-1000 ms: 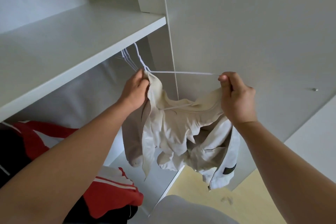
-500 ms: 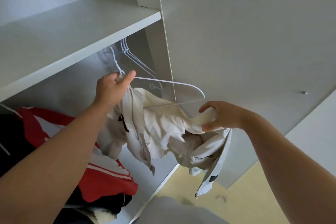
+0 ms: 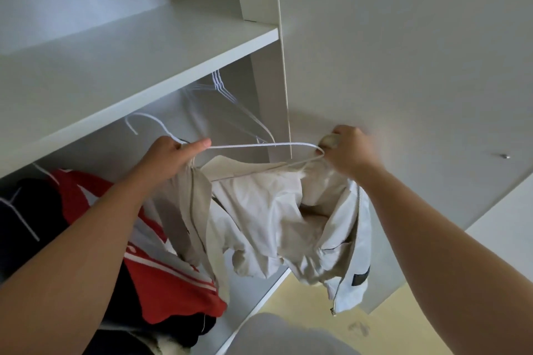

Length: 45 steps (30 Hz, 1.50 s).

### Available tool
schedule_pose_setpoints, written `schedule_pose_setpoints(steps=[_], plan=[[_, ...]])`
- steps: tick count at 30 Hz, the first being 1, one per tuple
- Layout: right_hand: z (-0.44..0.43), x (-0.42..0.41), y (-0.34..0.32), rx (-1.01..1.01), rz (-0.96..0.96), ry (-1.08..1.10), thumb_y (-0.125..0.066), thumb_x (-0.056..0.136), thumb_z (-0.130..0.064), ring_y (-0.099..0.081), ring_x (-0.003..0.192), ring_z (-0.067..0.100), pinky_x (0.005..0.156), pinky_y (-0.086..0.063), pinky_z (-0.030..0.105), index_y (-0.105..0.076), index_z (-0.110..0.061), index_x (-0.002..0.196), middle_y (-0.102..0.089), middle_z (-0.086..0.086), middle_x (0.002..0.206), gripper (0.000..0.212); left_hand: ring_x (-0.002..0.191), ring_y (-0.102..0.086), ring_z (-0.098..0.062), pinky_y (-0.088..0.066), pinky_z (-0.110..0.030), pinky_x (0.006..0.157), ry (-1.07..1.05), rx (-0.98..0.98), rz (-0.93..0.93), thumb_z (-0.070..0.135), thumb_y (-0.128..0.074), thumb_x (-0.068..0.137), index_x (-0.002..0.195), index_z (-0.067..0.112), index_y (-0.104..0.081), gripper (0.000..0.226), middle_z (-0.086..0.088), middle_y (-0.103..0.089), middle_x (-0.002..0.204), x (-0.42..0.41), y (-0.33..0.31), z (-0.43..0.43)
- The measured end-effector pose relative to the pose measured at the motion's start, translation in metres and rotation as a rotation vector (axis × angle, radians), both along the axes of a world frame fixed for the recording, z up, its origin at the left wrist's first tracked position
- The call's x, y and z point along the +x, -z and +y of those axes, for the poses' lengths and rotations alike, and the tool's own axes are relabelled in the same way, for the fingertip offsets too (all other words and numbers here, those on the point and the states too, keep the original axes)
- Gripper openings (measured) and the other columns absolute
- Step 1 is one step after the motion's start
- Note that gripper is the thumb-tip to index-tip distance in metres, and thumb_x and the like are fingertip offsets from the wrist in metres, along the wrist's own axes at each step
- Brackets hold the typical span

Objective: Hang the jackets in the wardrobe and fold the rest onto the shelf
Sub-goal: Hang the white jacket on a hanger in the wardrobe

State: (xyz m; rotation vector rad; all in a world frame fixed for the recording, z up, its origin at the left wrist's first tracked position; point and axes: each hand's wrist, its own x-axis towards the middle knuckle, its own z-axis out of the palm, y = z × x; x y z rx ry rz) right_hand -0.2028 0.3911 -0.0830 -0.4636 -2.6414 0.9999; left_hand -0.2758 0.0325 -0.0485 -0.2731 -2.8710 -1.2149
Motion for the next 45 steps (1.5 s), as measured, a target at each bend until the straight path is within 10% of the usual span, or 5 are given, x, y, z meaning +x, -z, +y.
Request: schedule_pose_setpoints(steps=[17,29,36,41,45], plan=[[-0.045,0.022,-0.007,0.052,-0.053,0.157,-0.076,0.07,-0.054,-0.055,0.065,0.01,0.053,-0.04,0.028,-0.058,-0.021,0.071,-0.06,-0.006,0.068,0.038,0.049,-0.031,-0.015,-0.025,-0.034,0.06,0.184,0.328,-0.31,0.052,-0.075,0.058,0.048,0.02,-0.04,0.049,-0.001,-0.03,0.052,-0.009,0.016,-0.069],[-0.095,0.049,-0.029,0.099,0.109,0.21,-0.071,0.078,-0.047,-0.057,0.068,0.024,0.057,-0.04,0.028,-0.052,-0.022,0.067,-0.058,-0.004,0.064,0.033,0.049,-0.047,-0.014,-0.036,-0.028,0.054,0.139,-0.076,-0.068,0.081,-0.066,0.068,0.053,0.015,-0.042,0.073,0.007,-0.04,0.045,0.016,0.051,-0.033],[-0.133,0.077,-0.053,0.116,0.142,0.27,-0.068,0.082,-0.051,-0.06,0.071,0.025,0.06,-0.046,0.031,-0.06,-0.021,0.079,-0.064,0.0,0.072,0.031,0.08,-0.066,-0.033,-0.04,-0.031,0.063,-0.064,-0.292,0.249,0.088,-0.04,0.08,0.084,0.018,-0.074,0.078,-0.008,-0.07,0.081,0.026,0.047,0.012],[-0.169,0.095,-0.046,-0.023,0.129,0.151,-0.062,0.092,-0.045,-0.06,0.069,0.009,0.057,-0.048,0.023,-0.059,-0.02,0.093,-0.061,-0.009,0.074,0.026,0.068,-0.056,-0.025,-0.038,-0.028,0.059,-0.065,-0.102,0.193,0.088,-0.046,0.078,0.059,0.021,-0.056,0.071,0.007,-0.056,0.061,0.026,0.031,0.037],[-0.175,0.116,-0.027,-0.112,-0.365,-0.362,-0.06,0.096,-0.044,-0.067,0.079,0.008,0.073,-0.055,0.026,-0.057,-0.03,0.12,-0.069,-0.011,0.098,0.027,0.057,-0.054,-0.026,-0.033,-0.027,0.051,-0.022,-0.055,0.248,0.086,-0.049,0.072,0.051,0.016,-0.049,0.073,0.008,-0.049,0.051,0.034,0.024,0.05]])
